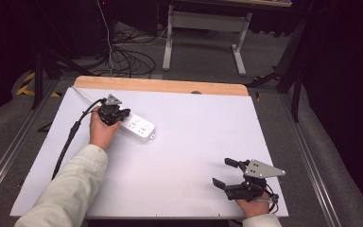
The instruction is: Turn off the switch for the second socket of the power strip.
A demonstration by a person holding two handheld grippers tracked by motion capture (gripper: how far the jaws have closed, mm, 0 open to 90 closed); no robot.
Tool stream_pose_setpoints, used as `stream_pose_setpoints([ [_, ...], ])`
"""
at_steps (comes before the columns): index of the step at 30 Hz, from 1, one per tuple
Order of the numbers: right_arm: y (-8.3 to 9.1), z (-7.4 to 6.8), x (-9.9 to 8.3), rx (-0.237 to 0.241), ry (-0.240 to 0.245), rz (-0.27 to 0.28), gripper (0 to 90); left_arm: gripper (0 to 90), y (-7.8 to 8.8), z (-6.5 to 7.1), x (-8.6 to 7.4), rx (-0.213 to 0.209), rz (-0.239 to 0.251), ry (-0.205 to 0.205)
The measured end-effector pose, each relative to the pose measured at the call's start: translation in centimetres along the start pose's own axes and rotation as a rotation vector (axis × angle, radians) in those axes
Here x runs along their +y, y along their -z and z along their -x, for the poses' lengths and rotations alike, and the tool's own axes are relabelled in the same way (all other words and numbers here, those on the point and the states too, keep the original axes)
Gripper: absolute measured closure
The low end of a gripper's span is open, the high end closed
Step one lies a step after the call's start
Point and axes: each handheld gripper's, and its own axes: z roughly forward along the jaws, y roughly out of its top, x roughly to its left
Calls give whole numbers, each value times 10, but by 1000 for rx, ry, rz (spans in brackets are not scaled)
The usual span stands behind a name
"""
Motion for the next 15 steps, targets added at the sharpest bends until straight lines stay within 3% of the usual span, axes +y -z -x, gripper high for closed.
stream_pose_setpoints([
  [10, 0, 0, 0, 0, -2, -5, 152, 900, 0, 2, 0, 0, -7, -4],
  [12, 0, 0, 0, 0, -1, -4, 152, 900, 0, 1, 0, -13, -7, 29],
  [15, -1, 0, 0, 1, -3, -4, 152, 900, 0, 1, 0, -7, -7, 16],
])
